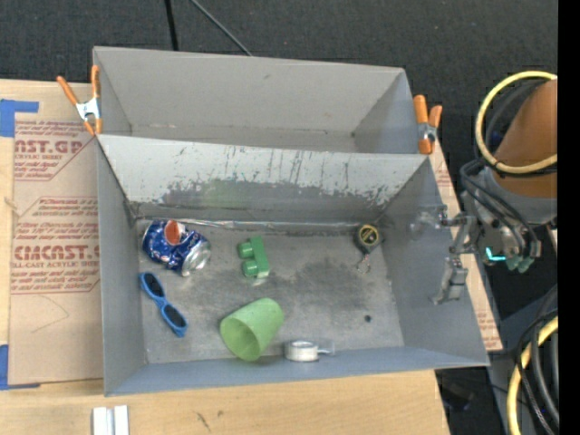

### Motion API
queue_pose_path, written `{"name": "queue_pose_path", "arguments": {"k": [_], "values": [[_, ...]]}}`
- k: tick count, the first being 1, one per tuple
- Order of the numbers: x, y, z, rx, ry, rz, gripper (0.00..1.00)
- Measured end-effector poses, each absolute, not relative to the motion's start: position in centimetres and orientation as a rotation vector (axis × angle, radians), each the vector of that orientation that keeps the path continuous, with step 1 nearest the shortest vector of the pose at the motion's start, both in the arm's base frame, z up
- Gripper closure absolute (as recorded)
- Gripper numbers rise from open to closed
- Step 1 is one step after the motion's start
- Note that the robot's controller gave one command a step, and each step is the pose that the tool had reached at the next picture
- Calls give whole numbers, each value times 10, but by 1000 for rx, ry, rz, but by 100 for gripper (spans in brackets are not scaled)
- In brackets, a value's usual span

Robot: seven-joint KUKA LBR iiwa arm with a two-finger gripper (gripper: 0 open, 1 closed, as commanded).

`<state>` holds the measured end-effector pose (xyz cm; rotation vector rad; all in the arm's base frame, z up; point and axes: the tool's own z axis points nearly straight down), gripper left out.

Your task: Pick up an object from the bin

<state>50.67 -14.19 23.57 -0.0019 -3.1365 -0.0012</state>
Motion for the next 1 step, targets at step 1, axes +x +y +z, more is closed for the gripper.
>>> {"name": "queue_pose_path", "arguments": {"k": [1], "values": [[527,-7,184,100,-3139,-5,0]]}}
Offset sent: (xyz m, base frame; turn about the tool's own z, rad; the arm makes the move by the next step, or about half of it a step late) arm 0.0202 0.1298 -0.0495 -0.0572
